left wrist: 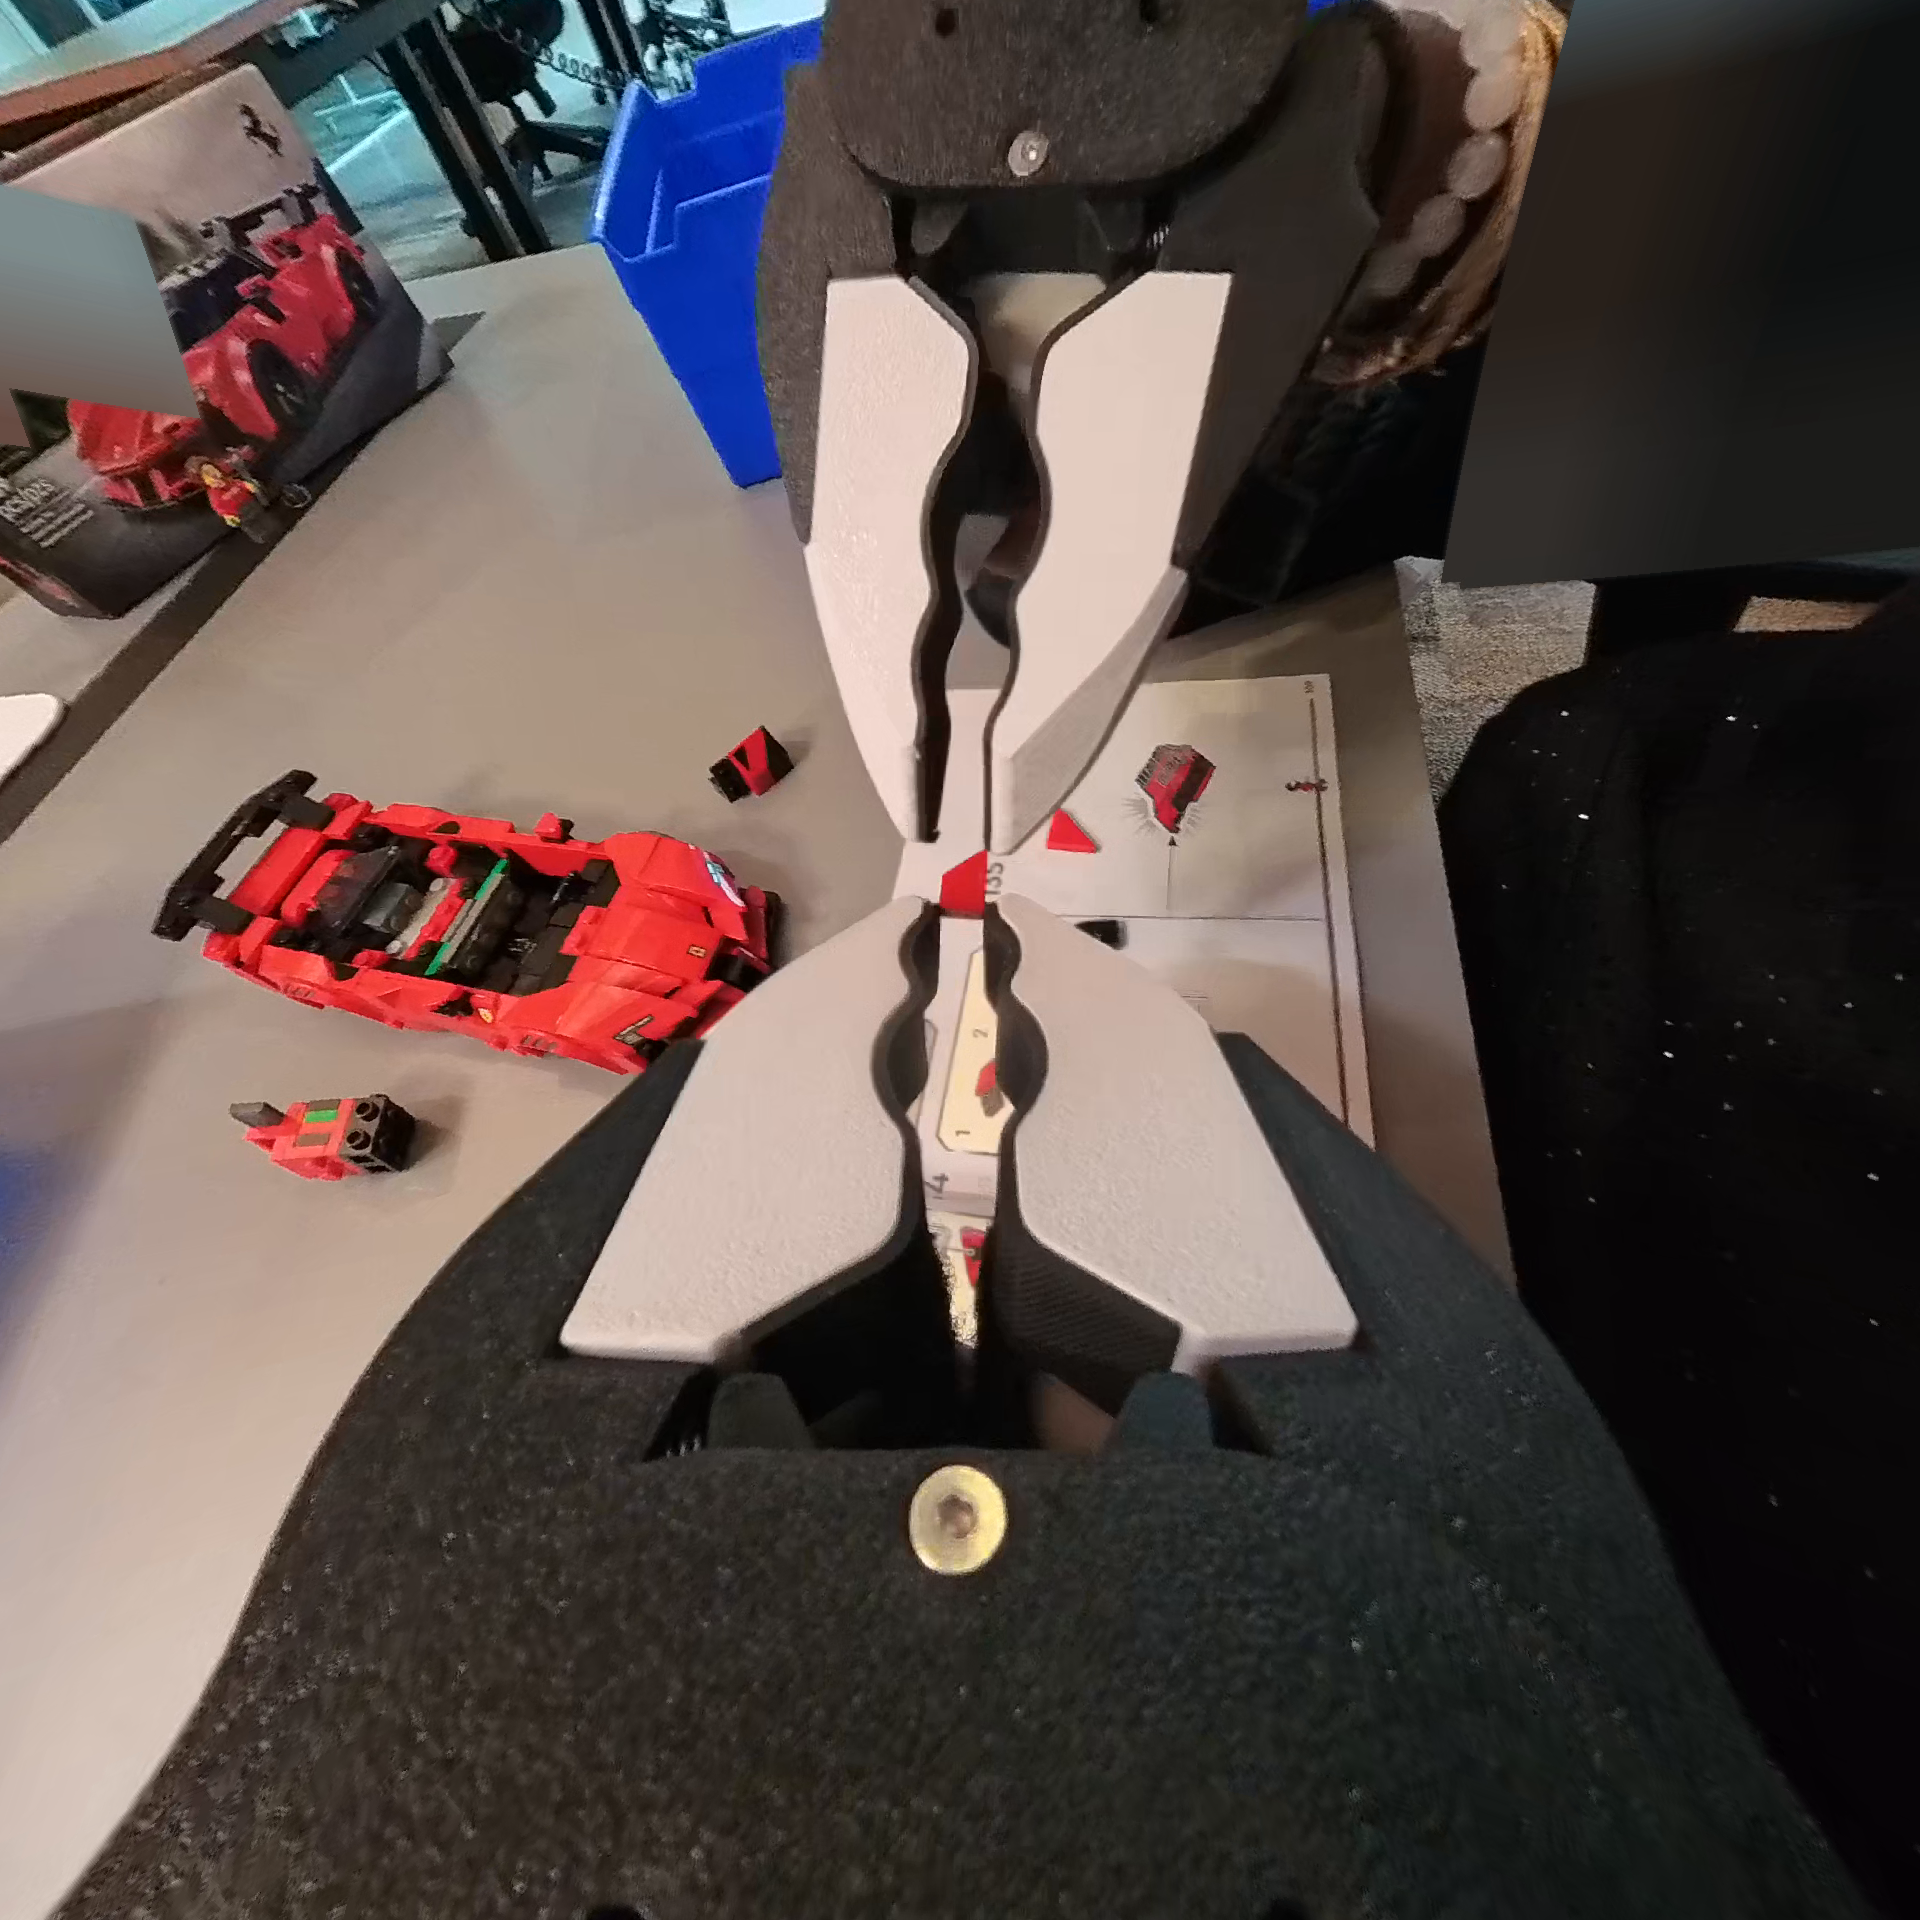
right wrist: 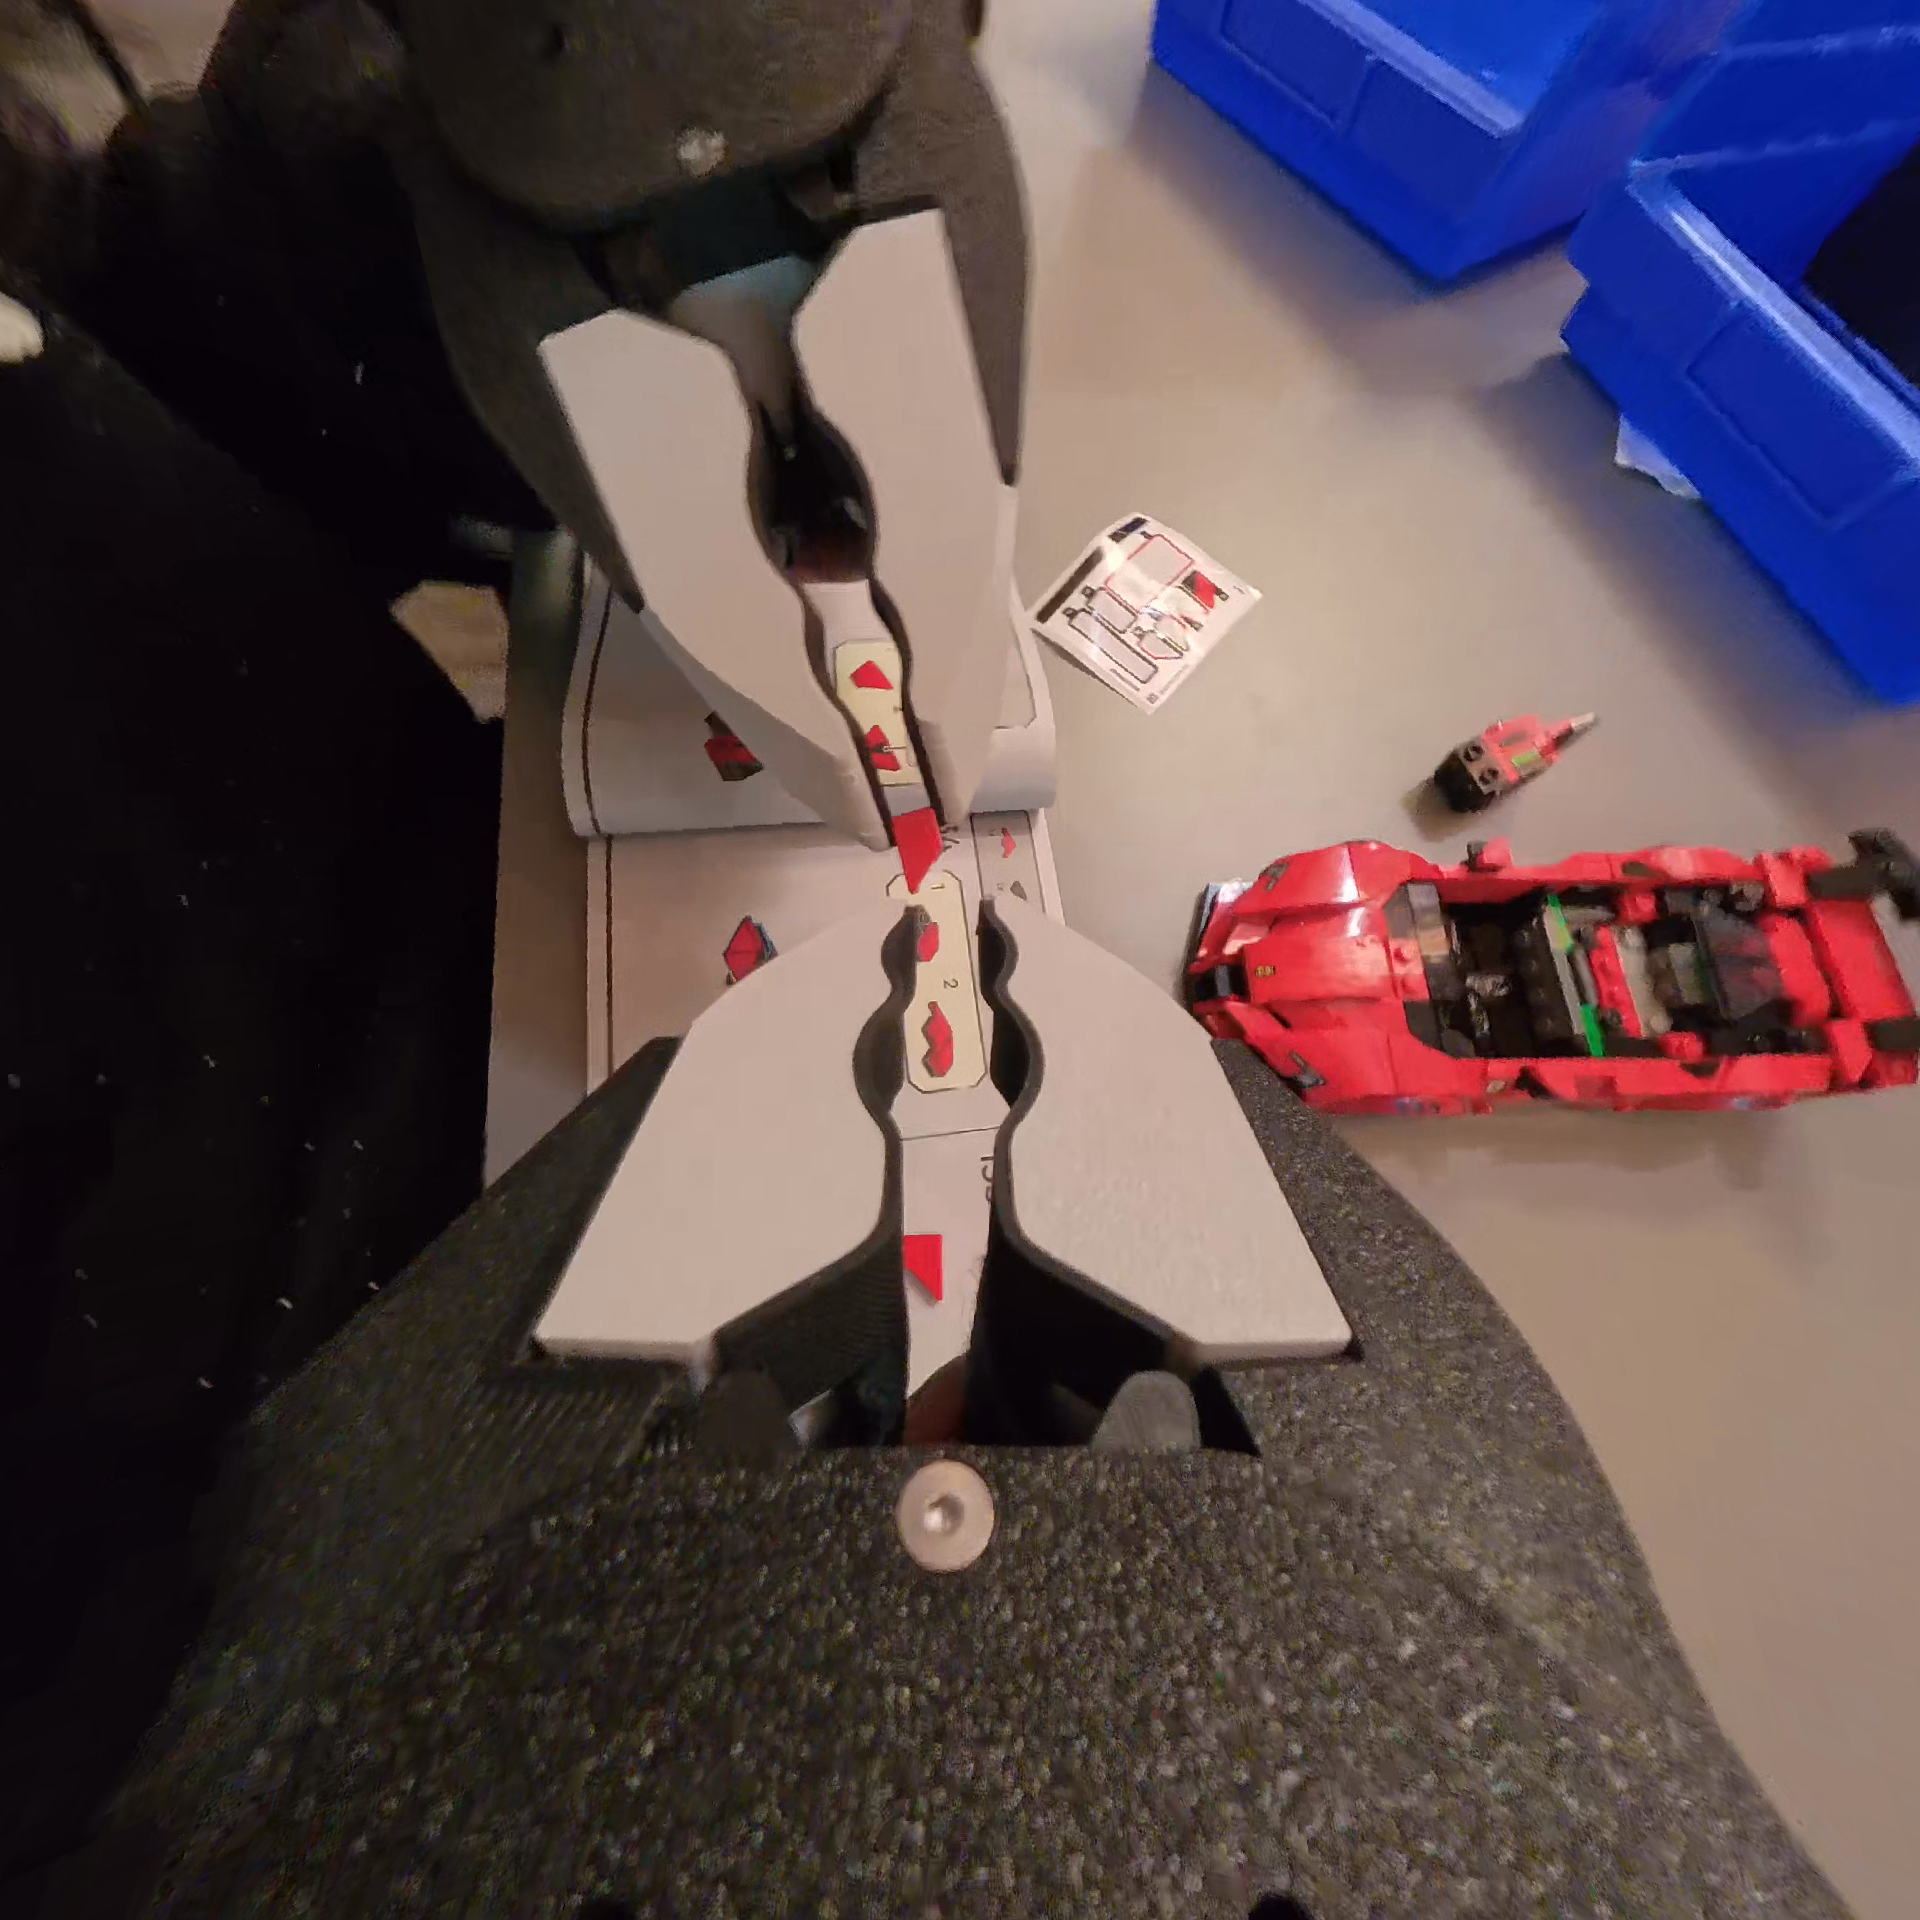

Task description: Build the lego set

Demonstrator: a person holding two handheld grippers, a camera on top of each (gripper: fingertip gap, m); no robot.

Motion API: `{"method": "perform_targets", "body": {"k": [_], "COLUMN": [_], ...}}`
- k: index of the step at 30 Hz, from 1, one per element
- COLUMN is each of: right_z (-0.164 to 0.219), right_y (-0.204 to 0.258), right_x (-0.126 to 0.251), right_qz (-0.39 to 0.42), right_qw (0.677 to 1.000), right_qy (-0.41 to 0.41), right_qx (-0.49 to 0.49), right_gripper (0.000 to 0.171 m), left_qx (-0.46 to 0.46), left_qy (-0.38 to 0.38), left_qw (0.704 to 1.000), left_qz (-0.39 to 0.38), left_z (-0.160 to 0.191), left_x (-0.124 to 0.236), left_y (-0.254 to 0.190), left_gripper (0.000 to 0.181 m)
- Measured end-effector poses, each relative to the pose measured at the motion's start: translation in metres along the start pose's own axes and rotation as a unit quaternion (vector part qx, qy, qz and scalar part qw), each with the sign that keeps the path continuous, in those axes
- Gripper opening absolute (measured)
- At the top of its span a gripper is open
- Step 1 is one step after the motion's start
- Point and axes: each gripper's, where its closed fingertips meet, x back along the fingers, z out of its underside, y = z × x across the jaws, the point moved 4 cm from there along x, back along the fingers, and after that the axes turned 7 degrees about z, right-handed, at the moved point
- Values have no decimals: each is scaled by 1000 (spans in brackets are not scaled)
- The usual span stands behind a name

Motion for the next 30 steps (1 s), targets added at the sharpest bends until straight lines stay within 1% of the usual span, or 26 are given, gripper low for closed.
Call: {"method": "perform_targets", "body": {"k": [3, 6, 9, 12, 14, 18, 21, 23, 24, 28, 30], "right_z": [-2, -5, -4, -12, -13, -12, -9, -6, -5, 3, 11], "right_y": [-9, -12, -8, -12, -15, -19, -19, -16, -15, -14, -18], "right_x": [5, 12, 12, 15, 15, 13, 12, 12, 12, 13, 13], "right_qz": [-19, -86, -143, -182, -192, -183, -175, -169, -167, -168, -156], "right_qw": [990, 958, 926, 881, 865, 863, 874, 882, 884, 882, 890], "right_qy": [-43, -104, -127, -185, -199, -207, -190, -179, -176, -162, -143], "right_qx": [-131, -254, -326, -396, -419, -422, -412, -401, -400, -408, -405], "right_gripper": [12, 13, 21, 20, 19, 15, 13, 8, 5, 3, 3], "left_qx": [-10, -17, -24, -38, -49, -50, -44, -44, -46, -51, -41], "left_qy": [-12, -28, -61, -84, -93, -90, -91, -91, -85, -69, -41], "left_qw": [999, 998, 994, 988, 984, 985, 986, 988, 989, 991, 995], "left_qz": [-35, -62, -92, -126, -145, -140, -132, -118, -115, -102, -81], "left_z": [-3, -8, -16, -24, -27, -27, -26, -26, -25, -22, -15], "left_x": [0, 1, 2, 3, 3, 2, 1, -2, -4, -11, -14], "left_y": [4, 8, 10, 12, 13, 12, 11, 9, 8, 5, 4], "left_gripper": [8, 8, 8, 8, 8, 8, 8, 8, 8, 8, 10]}}
